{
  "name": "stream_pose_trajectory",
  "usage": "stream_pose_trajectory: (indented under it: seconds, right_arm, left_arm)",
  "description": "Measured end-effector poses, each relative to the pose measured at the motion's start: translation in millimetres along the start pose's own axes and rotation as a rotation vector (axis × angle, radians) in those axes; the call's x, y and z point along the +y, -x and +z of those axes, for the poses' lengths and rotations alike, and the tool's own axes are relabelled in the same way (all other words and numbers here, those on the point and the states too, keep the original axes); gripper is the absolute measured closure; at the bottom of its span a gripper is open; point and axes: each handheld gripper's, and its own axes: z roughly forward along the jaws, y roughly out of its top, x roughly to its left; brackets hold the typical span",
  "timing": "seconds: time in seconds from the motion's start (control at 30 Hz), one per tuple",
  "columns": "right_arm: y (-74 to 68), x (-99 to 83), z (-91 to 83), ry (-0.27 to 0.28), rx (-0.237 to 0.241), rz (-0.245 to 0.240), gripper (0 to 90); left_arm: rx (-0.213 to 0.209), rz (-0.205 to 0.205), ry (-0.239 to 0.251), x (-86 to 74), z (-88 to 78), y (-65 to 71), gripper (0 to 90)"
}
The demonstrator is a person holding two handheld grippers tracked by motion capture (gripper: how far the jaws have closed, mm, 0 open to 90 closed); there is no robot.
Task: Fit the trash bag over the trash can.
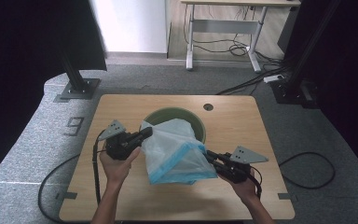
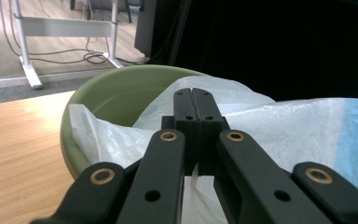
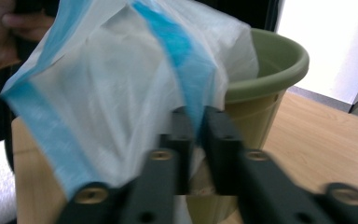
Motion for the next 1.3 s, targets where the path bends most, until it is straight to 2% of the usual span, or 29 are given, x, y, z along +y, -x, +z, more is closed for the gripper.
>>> stream_pose_trajectory:
  seconds: [0.1, 0.17, 0.2, 0.23, 0.27, 0.3, 0.4, 0.47, 0.57, 0.6, 0.63, 0.67, 0.7, 0.73, 0.77, 0.8, 0.87, 0.93, 1.1, 1.3]
  right_arm:
    - [3.5, 4.5, -0.4, 0.025, 0.000, 0.017, 88.7]
    - [3.7, 15.1, -2.2, 0.040, -0.032, -0.028, 88.8]
    - [3.7, 19.8, -3.3, 0.044, -0.047, -0.041, 88.8]
    - [3.7, 19.8, -3.3, 0.044, -0.047, -0.041, 88.8]
    - [5.2, 30.2, -5.7, 0.051, -0.066, -0.048, 88.8]
    - [5.2, 30.2, -5.7, 0.051, -0.066, -0.048, 88.8]
    - [7.1, 42.8, -6.8, 0.058, -0.078, -0.055, 88.9]
    - [5.1, 48.9, -4.2, 0.055, -0.080, -0.066, 88.8]
    - [2.0, 49.9, -0.7, 0.040, -0.081, -0.080, 88.9]
    - [-0.2, 49.4, 3.2, 0.023, -0.083, -0.079, 88.9]
    - [-0.2, 49.4, 3.2, 0.023, -0.083, -0.079, 88.9]
    - [-1.1, 48.2, 6.7, 0.015, -0.082, -0.075, 88.9]
    - [-1.1, 48.2, 6.7, 0.015, -0.082, -0.075, 88.9]
    - [-1.1, 47.0, 9.0, 0.011, -0.079, -0.070, 88.9]
    - [-1.1, 47.0, 9.0, 0.011, -0.079, -0.070, 88.9]
    - [-0.9, 46.6, 9.8, 0.010, -0.078, -0.068, 88.8]
    - [0.2, 46.2, 10.3, 0.009, -0.076, -0.063, 88.9]
    - [1.3, 46.1, 9.7, 0.011, -0.074, -0.055, 88.8]
    - [2.5, 45.0, 9.0, 0.008, -0.070, -0.045, 88.8]
    - [4.4, 44.6, 8.7, 0.011, -0.064, -0.032, 88.8]
  left_arm:
    - [-0.022, 0.037, -0.001, 0.2, -0.5, 3.3, 89.3]
    - [-0.031, 0.088, 0.003, 1.3, -1.7, 9.9, 78.3]
    - [-0.026, 0.105, 0.000, 1.9, -2.1, 12.8, 73.0]
    - [-0.026, 0.105, 0.000, 1.9, -2.1, 12.8, 68.1]
    - [-0.023, 0.121, 0.000, 2.6, -2.6, 15.9, 63.4]
    - [-0.024, 0.133, 0.003, 3.2, -3.1, 19.3, 63.4]
    - [-0.027, 0.162, 0.008, 5.8, -5.0, 28.1, 54.8]
    - [-0.044, 0.165, 0.007, 8.1, -5.5, 33.3, 48.0]
    - [-0.070, 0.170, 0.005, 11.9, -6.4, 42.5, 43.5]
    - [-0.069, 0.177, 0.001, 12.9, -6.8, 46.4, 38.7]
    - [-0.066, 0.182, -0.002, 13.6, -6.9, 50.2, 38.7]
    - [-0.072, 0.182, -0.022, 13.7, -6.0, 56.7, 33.4]
    - [-0.072, 0.182, -0.022, 13.7, -6.0, 56.7, 31.1]
    - [-0.080, 0.182, -0.053, 11.3, -3.1, 62.7, 29.1]
    - [-0.080, 0.182, -0.053, 11.3, -3.1, 62.7, 26.6]
    - [-0.078, 0.183, -0.072, 9.2, -1.0, 65.8, 26.6]
    - [-0.062, 0.196, -0.125, 1.4, 6.7, 75.0, 19.8]
    - [-0.050, 0.203, -0.139, -0.8, 9.4, 77.3, 15.7]
    - [-0.016, 0.212, -0.183, -7.5, 21.8, 80.1, 13.8]
    - [0.001, 0.206, -0.243, -9.9, 34.7, 81.0, 10.8]
